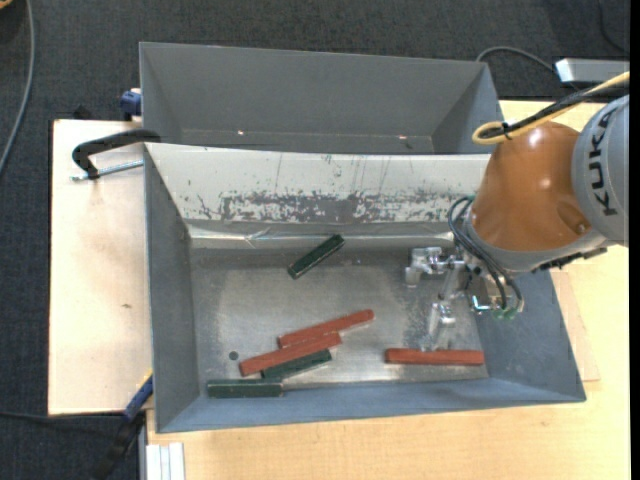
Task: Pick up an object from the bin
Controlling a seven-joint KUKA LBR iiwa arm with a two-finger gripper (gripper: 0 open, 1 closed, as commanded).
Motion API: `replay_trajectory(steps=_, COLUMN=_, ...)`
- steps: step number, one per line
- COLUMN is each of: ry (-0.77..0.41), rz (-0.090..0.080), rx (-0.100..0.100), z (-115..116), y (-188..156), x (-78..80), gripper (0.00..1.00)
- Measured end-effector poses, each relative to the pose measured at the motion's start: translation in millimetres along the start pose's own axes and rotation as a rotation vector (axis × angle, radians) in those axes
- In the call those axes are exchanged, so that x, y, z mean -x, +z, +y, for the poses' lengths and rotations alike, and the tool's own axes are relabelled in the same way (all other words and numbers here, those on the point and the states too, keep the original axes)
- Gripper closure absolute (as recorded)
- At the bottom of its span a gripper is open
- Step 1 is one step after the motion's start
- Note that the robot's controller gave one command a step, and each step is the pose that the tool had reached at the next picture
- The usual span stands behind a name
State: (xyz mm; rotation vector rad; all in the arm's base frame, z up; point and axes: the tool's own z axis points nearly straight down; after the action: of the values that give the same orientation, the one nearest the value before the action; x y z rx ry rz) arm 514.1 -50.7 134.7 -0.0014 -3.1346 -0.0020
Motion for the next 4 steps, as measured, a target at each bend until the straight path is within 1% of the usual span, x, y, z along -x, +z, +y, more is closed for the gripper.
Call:
replay_trajectory(steps=1, ry=-0.001, rz=-0.008, rx=-0.001, z=0, y=-4, x=1.9, gripper=0.00)
replay_trajectory(steps=2, ry=-0.100, rz=-0.010, rx=-0.002, z=9, y=-4, x=27.2, gripper=0.00)
replay_trajectory(steps=3, ry=-0.151, rz=-0.011, rx=-0.001, z=38, y=-6, x=21.0, gripper=0.00)
replay_trajectory(steps=4, ry=-0.323, rz=-0.013, rx=-0.002, z=69, y=3, x=43.4, gripper=0.00)
